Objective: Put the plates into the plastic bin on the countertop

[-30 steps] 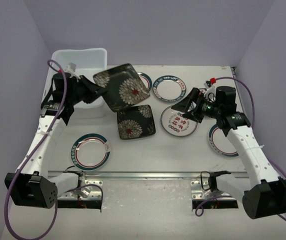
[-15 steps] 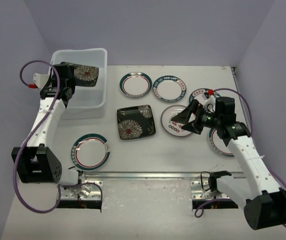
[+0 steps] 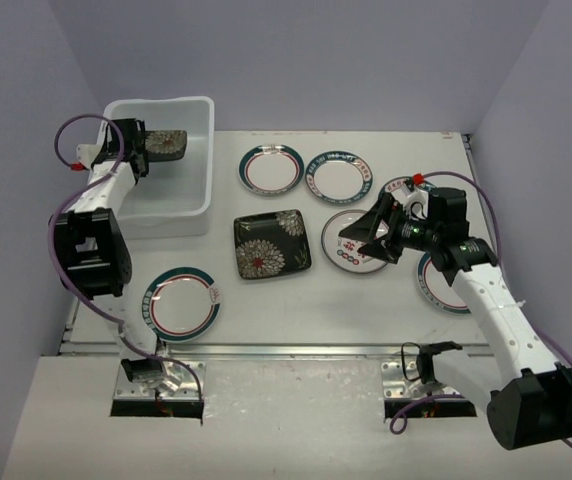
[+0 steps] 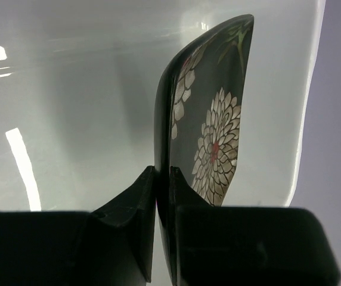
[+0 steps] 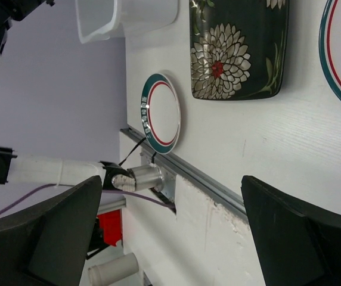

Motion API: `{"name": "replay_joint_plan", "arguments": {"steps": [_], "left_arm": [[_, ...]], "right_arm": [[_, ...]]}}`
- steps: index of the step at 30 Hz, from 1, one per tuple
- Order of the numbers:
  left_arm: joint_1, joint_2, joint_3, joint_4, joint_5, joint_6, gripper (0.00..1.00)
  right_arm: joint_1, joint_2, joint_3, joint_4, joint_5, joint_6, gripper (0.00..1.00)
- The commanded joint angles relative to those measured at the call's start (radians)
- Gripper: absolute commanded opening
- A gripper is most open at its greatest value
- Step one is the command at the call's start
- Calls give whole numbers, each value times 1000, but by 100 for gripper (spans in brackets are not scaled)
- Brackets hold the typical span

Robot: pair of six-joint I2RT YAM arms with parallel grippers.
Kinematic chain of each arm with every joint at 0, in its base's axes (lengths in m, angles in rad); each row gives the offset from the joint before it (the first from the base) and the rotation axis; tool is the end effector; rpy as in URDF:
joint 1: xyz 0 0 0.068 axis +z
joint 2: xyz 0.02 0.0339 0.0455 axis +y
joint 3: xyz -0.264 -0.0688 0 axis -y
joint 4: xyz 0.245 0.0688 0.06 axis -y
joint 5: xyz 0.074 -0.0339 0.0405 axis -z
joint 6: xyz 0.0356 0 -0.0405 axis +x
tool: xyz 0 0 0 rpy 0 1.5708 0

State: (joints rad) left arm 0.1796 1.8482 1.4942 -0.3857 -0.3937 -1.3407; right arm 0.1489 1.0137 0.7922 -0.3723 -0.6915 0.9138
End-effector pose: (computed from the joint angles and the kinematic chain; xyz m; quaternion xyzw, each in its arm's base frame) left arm 0.4126 0.0888 0.2667 -0.6754 0.5958 -0.0675 0.4292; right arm 0.2109 0.0546 0.2855 0.1625 0.8301 0.4817 0.2290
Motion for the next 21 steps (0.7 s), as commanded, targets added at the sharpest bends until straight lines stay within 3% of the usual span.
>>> {"name": "replay_joint_plan", "arguments": {"steps": [1, 8, 14, 17, 18, 19, 21], "left_arm": [[15, 90, 186, 253, 107, -52, 0], [12, 212, 230, 272, 136, -103, 2], [4, 278, 296, 218, 141, -126, 49], [3, 267, 291, 202, 136, -132, 67], [4, 256, 295, 182, 131, -123, 80], [4, 243, 300, 153, 131, -119, 100], [4, 226, 302, 121, 140, -116, 100]], "right_arm": [[18, -24, 70, 45, -48, 22, 99], [19, 21, 148, -4, -103, -14, 99], [41, 63, 102, 39, -99, -19, 99], [62, 98, 102, 42, -89, -34, 99], [73, 124, 115, 32, -75, -52, 99], [81, 145, 129, 17, -61, -70, 99], [94, 178, 145, -2, -25, -116, 99]]}}
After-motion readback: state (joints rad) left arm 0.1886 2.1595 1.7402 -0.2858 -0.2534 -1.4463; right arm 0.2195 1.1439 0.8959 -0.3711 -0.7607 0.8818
